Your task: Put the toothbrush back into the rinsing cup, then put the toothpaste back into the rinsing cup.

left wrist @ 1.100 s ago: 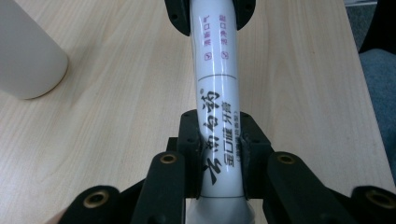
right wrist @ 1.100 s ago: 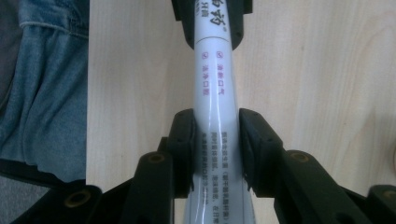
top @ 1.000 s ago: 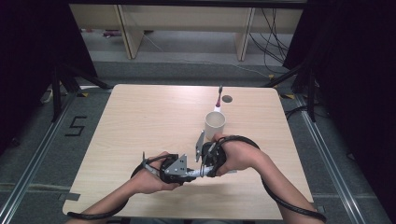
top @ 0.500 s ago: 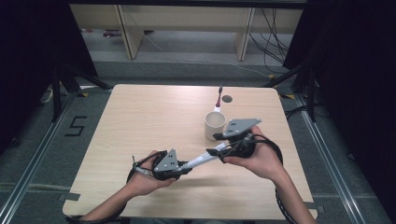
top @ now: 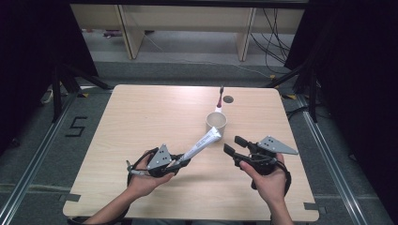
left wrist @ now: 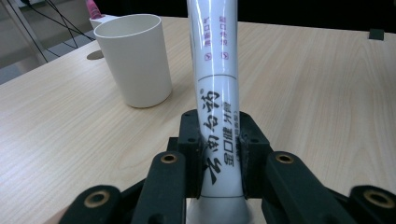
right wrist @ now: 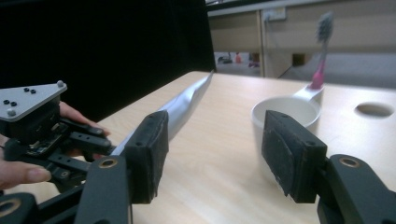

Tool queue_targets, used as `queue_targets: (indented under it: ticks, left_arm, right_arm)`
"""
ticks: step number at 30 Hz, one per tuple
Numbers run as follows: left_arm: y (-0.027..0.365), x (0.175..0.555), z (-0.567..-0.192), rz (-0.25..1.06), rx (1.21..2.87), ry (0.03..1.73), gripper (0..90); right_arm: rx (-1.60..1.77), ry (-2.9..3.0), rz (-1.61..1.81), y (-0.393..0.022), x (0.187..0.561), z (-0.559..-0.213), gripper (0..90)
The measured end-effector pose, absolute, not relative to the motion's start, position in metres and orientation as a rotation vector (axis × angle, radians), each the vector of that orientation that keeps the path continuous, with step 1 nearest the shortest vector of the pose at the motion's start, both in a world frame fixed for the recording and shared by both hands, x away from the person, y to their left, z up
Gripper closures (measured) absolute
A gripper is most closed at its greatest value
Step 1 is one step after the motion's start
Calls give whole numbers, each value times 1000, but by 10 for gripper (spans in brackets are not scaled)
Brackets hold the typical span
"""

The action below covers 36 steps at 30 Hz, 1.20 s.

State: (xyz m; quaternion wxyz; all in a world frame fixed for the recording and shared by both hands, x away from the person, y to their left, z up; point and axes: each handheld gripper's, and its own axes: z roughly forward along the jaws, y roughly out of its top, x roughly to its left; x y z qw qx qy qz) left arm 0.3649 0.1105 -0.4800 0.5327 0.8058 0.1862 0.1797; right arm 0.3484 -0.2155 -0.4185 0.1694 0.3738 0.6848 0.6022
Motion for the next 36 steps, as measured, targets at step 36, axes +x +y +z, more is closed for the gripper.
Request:
queue_targets:
  ticks: [36]
  left_arm:
    - [98, 366, -476, 460, 1871, 456, 752]
  right_arm:
    - [1390, 1923, 1926, -150, 369, -449, 329]
